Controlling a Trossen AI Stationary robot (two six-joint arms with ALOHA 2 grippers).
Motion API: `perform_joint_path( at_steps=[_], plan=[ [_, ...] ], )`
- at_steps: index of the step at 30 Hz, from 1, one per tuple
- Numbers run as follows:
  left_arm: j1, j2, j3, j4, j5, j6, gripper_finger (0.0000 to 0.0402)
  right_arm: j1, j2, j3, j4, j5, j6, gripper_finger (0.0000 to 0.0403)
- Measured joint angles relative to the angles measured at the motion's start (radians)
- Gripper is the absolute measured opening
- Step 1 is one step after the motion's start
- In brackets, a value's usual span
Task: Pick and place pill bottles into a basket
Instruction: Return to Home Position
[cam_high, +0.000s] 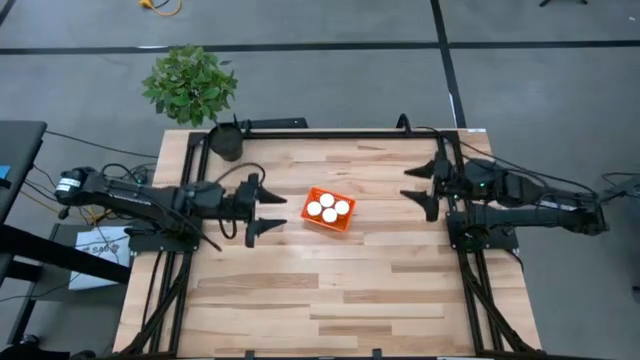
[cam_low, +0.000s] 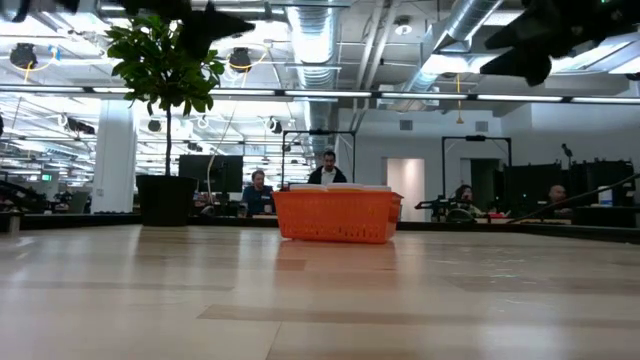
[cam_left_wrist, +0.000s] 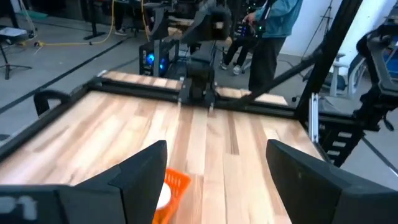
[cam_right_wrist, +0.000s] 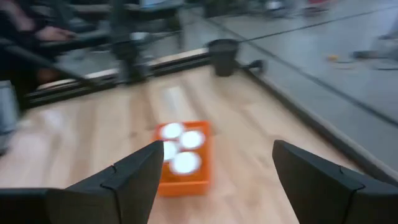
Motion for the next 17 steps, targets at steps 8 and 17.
perform_joint_path(
  at_steps=[8, 17],
  plan=[
    [-0.041, 0.0, -0.227, 0.239, -0.103, -0.09, 0.0265, 0.031, -0.002, -0.106, 0.072, -0.088, 0.018, 0.0297],
    [-0.04, -0.006, -0.384, 0.388, -0.094, -0.149, 0.0265, 0.07, -0.015, -0.179, 0.188, -0.084, 0.03, 0.0297]
  ],
)
